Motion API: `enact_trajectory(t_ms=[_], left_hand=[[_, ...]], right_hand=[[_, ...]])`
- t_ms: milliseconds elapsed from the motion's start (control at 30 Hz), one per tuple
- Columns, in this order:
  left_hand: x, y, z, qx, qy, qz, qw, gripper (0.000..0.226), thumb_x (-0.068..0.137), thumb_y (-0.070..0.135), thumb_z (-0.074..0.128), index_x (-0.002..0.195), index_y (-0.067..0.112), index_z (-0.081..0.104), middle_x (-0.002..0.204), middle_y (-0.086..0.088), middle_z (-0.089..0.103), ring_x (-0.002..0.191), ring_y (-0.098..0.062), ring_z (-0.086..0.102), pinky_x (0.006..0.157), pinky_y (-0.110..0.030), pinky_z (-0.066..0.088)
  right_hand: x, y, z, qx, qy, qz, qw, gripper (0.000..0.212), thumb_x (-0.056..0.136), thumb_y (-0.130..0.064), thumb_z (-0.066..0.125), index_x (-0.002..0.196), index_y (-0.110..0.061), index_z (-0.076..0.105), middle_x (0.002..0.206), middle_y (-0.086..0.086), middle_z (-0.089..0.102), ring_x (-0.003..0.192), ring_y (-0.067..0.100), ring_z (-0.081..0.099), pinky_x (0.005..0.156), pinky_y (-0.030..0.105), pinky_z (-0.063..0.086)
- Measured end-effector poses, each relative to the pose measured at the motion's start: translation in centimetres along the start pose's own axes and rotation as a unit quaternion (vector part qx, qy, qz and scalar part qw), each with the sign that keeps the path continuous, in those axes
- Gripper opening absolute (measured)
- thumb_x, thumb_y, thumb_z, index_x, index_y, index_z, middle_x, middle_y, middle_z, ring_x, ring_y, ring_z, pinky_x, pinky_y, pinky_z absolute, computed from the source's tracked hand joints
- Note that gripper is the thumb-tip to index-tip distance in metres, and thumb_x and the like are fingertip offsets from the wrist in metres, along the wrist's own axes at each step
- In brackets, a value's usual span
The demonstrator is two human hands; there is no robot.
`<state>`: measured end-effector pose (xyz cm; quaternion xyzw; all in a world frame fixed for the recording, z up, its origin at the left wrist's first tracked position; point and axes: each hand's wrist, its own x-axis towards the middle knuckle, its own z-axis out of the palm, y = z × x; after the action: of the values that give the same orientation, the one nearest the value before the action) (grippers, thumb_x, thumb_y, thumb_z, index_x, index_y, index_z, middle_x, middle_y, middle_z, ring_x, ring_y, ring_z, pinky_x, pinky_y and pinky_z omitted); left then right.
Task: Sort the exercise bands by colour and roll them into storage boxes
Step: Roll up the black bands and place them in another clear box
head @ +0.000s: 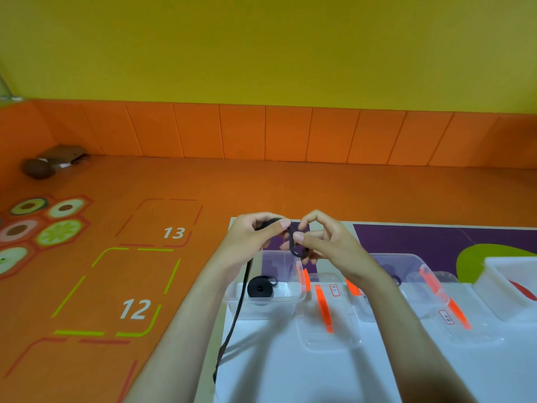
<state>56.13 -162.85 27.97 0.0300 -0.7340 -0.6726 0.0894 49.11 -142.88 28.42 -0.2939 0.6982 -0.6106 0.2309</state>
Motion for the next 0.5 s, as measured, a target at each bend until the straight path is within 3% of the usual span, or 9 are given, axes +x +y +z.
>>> enact_trajectory(t_ms=[167,267,367,500], left_hand=[[0.0,-0.5,-0.2,-0.033,0.020,-0.002,0.999,0.017,0.097,0.027,0.076,0.113,0.025,0.081,0.097,-0.015,0.077,0.060,-0.011,0.043,0.057,-0.017,0.036],[-0.1,-0.4,0.0,-0.002,0.019,0.026,0.999,0.017,0.096,0.018,0.077,0.112,0.016,0.080,0.093,-0.001,0.079,0.067,-0.003,0.059,0.062,-0.012,0.043],[-0.1,-0.6,0.0,0.020,0.035,0.037,0.999,0.019,0.090,0.014,0.082,0.109,0.016,0.082,0.103,0.006,0.081,0.097,-0.007,0.075,0.081,-0.015,0.053],[-0.2,-0.6,0.0,0.001,0.065,0.020,0.998,0.021,0.085,0.011,0.086,0.106,0.014,0.083,0.101,0.004,0.082,0.098,-0.008,0.076,0.079,-0.013,0.053]], right_hand=[[0.0,1.2,-0.1,0.086,0.043,0.011,0.995,0.019,0.098,-0.024,0.071,0.105,-0.008,0.063,0.106,0.021,0.078,0.084,0.031,0.052,0.066,0.029,0.045],[0.0,1.5,-0.2,0.130,0.087,0.016,0.987,0.015,0.092,-0.021,0.077,0.100,-0.009,0.070,0.102,0.024,0.077,0.089,0.031,0.053,0.063,0.024,0.047],[0.0,1.6,-0.4,0.065,0.117,-0.028,0.991,0.010,0.091,-0.014,0.079,0.097,-0.007,0.075,0.089,0.015,0.078,0.077,0.026,0.061,0.061,0.023,0.049],[0.1,1.5,-0.4,-0.070,0.100,-0.056,0.991,0.012,0.090,-0.009,0.080,0.099,-0.005,0.072,0.080,0.005,0.077,0.066,0.025,0.072,0.062,0.038,0.060]])
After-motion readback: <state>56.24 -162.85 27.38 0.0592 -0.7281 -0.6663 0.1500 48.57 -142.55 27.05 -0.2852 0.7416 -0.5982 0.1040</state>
